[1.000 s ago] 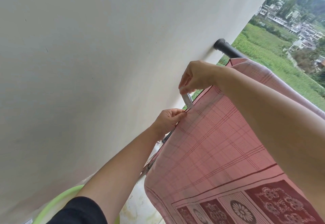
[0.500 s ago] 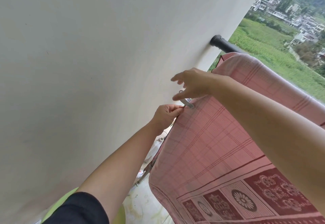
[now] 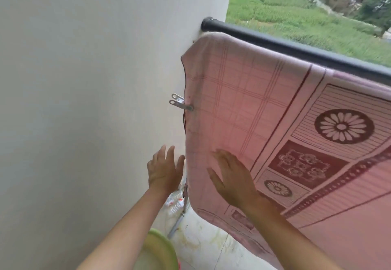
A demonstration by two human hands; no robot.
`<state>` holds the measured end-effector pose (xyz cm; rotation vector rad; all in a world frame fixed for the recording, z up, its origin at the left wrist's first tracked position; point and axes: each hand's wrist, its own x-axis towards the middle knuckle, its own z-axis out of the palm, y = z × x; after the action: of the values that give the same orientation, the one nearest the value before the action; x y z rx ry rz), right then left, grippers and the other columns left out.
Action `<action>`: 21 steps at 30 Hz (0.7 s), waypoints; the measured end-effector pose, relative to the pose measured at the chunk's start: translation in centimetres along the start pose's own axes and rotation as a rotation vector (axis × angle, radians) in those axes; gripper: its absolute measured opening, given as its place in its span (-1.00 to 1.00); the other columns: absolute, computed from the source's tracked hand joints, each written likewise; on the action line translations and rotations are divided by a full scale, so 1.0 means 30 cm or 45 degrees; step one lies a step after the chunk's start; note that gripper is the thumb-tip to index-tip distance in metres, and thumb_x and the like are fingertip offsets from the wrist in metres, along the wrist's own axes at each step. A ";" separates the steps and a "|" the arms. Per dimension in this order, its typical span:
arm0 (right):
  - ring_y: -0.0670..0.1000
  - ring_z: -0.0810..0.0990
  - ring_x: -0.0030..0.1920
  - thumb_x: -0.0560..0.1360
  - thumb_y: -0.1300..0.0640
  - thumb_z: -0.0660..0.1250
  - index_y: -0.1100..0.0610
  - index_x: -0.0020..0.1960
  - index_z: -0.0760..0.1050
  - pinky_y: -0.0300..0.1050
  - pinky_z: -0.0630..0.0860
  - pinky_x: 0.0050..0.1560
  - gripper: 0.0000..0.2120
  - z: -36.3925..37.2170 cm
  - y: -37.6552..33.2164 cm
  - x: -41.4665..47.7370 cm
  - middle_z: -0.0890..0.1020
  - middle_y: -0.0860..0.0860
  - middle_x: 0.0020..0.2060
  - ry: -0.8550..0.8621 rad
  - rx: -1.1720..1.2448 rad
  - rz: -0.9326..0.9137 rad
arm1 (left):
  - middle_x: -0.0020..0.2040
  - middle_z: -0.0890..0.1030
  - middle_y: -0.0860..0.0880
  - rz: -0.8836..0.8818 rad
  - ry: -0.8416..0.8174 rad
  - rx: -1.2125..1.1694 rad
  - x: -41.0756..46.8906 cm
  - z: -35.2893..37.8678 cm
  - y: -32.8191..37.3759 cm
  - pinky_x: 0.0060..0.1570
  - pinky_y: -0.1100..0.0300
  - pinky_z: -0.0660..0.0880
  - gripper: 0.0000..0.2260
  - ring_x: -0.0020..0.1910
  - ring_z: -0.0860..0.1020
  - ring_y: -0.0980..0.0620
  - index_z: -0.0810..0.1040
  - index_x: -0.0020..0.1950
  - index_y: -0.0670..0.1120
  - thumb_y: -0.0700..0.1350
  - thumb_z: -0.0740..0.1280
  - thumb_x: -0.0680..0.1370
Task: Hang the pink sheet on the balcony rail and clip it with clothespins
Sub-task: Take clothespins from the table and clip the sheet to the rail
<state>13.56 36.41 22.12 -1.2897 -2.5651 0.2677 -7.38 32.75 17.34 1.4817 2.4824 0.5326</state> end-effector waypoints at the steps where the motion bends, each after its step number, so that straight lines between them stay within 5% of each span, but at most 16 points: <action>1: 0.02 0.34 0.44 0.65 -0.19 -0.02 0.00 0.52 0.24 0.03 0.38 0.38 -0.49 0.030 0.045 -0.060 0.35 -0.01 0.48 -0.046 -0.033 0.067 | 0.53 0.24 -0.09 0.029 -0.057 0.015 -0.046 0.040 0.026 0.38 -0.06 0.21 -0.50 0.48 0.22 -0.09 0.25 0.50 0.01 0.20 0.04 0.62; 10: 0.07 0.54 0.26 0.63 -0.15 0.08 0.01 0.44 0.33 0.07 0.57 0.17 -0.55 -0.045 0.468 -0.615 0.47 0.01 0.38 -0.003 -0.131 0.602 | 0.56 0.16 -0.08 0.517 -0.356 0.268 -0.377 0.248 0.468 0.44 -0.12 0.17 -0.40 0.51 0.16 -0.11 0.16 0.53 0.03 0.30 -0.14 0.58; 16: 0.13 0.54 0.27 0.61 -0.13 0.17 0.06 0.45 0.37 0.09 0.57 0.13 -0.53 -0.237 0.710 -1.227 0.48 0.09 0.36 0.291 -0.154 1.030 | 0.59 0.05 -0.05 0.939 -0.460 0.299 -0.728 0.369 0.949 0.49 -0.17 0.04 -0.33 0.55 0.05 -0.12 0.04 0.57 0.05 0.35 -0.27 0.54; 21: 0.16 0.39 0.39 0.59 -0.23 0.12 -0.04 0.52 0.26 0.10 0.41 0.30 -0.45 -0.395 0.843 -1.911 0.35 0.08 0.48 0.424 -0.139 1.523 | 0.60 -0.13 -0.03 1.275 -0.535 0.271 -1.258 0.494 1.351 0.51 -0.16 -0.06 -0.35 0.57 -0.06 -0.11 -0.11 0.58 0.10 0.35 -0.26 0.55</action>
<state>69.28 5.66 18.05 -2.4900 -1.2871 0.0922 48.48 20.08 19.73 2.5536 1.3881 0.0476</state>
